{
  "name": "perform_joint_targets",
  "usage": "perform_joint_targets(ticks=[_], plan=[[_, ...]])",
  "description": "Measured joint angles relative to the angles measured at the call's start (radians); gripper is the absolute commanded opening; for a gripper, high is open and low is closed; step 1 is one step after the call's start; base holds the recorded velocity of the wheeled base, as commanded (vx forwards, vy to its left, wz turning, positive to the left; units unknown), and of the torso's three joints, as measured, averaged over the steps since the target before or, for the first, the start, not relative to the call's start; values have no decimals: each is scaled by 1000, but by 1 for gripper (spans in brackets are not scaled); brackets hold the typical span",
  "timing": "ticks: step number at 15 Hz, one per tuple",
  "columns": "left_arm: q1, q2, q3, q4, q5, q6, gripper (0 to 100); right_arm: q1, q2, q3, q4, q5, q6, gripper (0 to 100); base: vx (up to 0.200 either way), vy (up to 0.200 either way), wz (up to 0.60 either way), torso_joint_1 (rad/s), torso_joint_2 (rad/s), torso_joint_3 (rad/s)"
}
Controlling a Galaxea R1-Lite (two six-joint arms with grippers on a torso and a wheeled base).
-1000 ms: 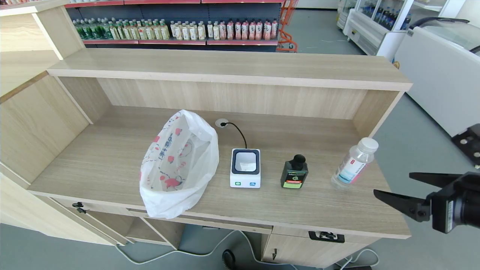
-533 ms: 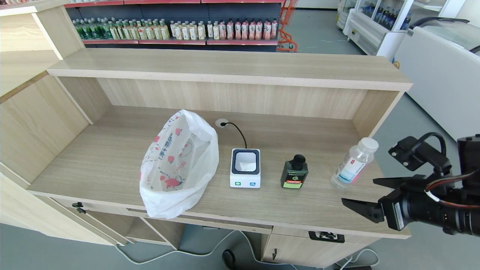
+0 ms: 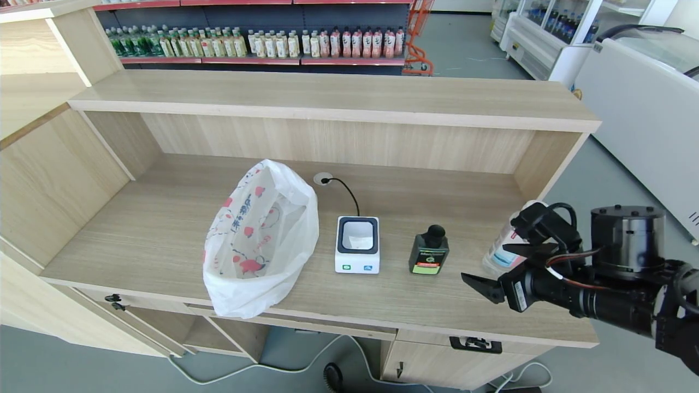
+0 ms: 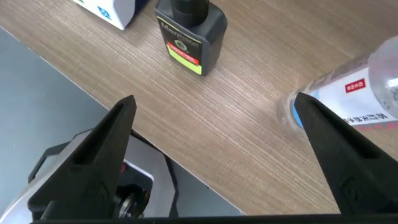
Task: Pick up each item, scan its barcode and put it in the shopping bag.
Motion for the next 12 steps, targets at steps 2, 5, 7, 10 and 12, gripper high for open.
perform_joint_targets(ticks=[2, 5, 7, 10, 12], plan=[[0, 0, 0, 0, 0, 0, 100, -1, 72, 7, -108, 9, -3, 100, 0, 0, 0, 0, 0, 0], [0, 0, 0, 0, 0, 0, 100, -1, 172, 6, -217, 54, -26, 100, 0, 0, 0, 0, 0, 0], [0, 0, 0, 0, 0, 0, 100, -1, 233, -2, -299, 89, -50, 100, 0, 0, 0, 0, 0, 0], [0, 0, 0, 0, 0, 0, 100, -6, 304, -24, -375, 109, -66, 100, 0, 0, 0, 0, 0, 0], [0, 0, 0, 0, 0, 0, 100, -12, 345, -49, -403, 121, -68, 100, 0, 0, 0, 0, 0, 0]])
